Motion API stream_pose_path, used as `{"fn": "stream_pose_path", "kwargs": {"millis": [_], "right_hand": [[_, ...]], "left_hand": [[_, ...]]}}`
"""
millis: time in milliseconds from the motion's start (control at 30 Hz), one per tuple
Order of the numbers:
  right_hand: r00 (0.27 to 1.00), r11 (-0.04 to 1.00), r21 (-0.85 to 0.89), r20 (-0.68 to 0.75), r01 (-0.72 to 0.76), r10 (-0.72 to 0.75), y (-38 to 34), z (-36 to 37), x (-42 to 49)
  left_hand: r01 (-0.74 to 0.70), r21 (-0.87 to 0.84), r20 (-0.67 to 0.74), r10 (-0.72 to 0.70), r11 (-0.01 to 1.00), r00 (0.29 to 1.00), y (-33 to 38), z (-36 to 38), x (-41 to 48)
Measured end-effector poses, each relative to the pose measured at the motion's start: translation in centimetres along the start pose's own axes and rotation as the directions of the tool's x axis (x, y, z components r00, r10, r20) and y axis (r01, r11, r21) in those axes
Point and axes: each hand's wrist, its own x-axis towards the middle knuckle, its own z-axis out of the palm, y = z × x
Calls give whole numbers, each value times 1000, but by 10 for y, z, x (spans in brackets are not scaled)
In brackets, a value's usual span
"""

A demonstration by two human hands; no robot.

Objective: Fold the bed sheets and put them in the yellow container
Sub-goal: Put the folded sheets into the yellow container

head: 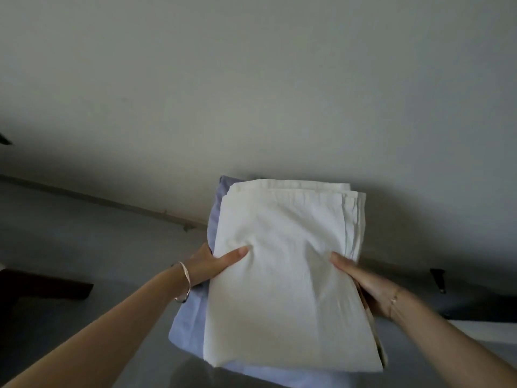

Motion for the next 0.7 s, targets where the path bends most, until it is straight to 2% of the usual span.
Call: {"fn": "stream_pose_path", "kwargs": {"millis": [267, 467, 567, 700], "right_hand": [[999, 994, 109, -48, -6, 11, 105, -27, 83], [997, 999, -5, -61, -54, 53, 138, -58, 146], [998, 999, -29, -48, -37, 35, 142, -70, 163], [999, 996, -89, -37, -17, 14, 147, -79, 175]], "left_hand": [[-38, 46, -21, 39, 998, 999, -102, 42, 75], [-22, 87, 16, 21, 996, 1000, -143, 47, 124], [-90, 96, 39, 87, 991, 995, -155, 47, 140], [-111, 106, 20, 109, 988, 994, -163, 48, 149]]}}
